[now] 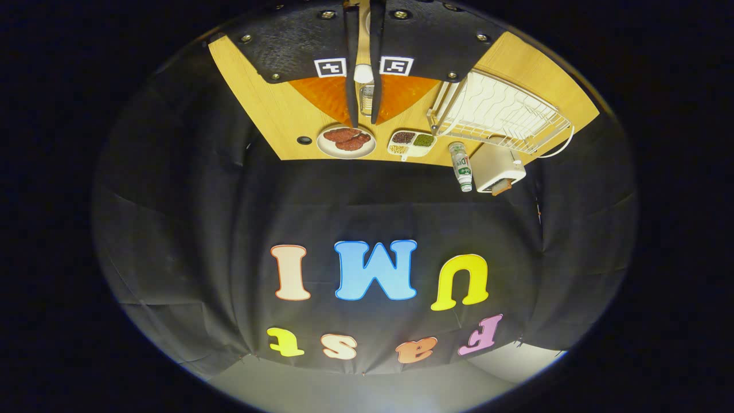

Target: Take the plate from the dish rack, then take the spoon from the basket and place it into the plate.

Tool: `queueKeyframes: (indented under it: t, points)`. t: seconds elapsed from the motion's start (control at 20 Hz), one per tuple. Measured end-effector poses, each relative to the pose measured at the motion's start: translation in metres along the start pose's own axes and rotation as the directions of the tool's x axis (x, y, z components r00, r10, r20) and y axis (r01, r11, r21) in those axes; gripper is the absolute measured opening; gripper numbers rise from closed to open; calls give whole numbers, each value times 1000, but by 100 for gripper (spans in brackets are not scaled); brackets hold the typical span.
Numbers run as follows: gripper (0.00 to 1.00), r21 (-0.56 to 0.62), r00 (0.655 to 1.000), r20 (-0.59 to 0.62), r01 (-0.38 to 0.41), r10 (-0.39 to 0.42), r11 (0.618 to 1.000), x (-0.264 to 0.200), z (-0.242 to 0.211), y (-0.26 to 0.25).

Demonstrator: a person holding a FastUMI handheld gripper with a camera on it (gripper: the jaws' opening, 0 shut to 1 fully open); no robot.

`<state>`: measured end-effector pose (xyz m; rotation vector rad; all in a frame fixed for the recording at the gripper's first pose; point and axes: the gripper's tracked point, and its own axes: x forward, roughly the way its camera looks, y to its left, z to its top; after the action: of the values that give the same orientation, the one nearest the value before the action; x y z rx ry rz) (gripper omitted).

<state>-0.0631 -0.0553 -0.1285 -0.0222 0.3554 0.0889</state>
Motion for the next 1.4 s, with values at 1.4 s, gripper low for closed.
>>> queueKeyframes:
  t: [1.4]
  points:
    - [7, -118, 930, -295, -262, 218, 958, 27, -82, 121]
